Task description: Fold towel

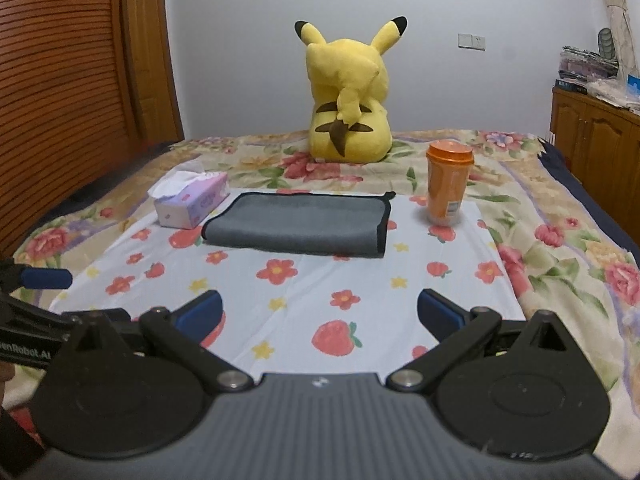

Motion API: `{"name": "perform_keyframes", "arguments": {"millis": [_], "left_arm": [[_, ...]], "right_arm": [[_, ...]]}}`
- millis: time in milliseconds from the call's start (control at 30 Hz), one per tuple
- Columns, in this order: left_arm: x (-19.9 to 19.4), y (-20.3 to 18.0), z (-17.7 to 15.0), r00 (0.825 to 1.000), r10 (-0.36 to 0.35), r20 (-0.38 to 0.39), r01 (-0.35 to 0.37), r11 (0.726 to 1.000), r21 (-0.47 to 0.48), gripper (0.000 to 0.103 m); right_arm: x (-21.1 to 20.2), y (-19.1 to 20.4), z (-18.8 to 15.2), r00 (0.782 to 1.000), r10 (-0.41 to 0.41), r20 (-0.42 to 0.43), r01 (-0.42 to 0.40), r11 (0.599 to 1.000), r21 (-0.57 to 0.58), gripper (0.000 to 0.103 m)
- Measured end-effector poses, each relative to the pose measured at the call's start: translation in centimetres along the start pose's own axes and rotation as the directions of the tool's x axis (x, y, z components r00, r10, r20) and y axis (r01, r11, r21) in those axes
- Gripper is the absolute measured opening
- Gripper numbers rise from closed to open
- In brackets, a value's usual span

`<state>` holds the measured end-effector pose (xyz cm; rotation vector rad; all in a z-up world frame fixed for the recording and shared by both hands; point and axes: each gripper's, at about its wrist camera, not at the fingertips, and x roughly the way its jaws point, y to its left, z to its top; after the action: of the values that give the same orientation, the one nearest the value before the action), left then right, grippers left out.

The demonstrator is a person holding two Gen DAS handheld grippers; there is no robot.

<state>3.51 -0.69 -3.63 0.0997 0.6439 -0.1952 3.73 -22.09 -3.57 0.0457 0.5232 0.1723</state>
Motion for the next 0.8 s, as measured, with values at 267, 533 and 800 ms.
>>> {"name": "perform_keyframes", "arguments": {"millis": [267, 533, 800], "left_arm": [[0.4, 0.1, -0.3, 1.000, 0.003, 0.003, -0.003, 1.000, -0.010, 0.103], [0.0, 0.2, -0.5, 0.999, 0.013, 0.036, -0.013, 1.000, -0.005, 0.103], [-1.0, 0.2, -0.3, 0.994, 0.016, 0.108, -0.016, 1.000, -0.002, 0.103]], "right_arm": [[0.7, 0.1, -0.8, 1.000, -0.010, -0.006, 0.010, 1.000, -0.007, 0.103], [0.5, 0.1, -0.8, 1.000, -0.020, 0.004, 0.020, 1.000, -0.009, 0.103], [-0.6, -0.3, -0.8, 0.996, -0.050, 0.068, 0.050, 0.999, 0.012, 0.103]]}}
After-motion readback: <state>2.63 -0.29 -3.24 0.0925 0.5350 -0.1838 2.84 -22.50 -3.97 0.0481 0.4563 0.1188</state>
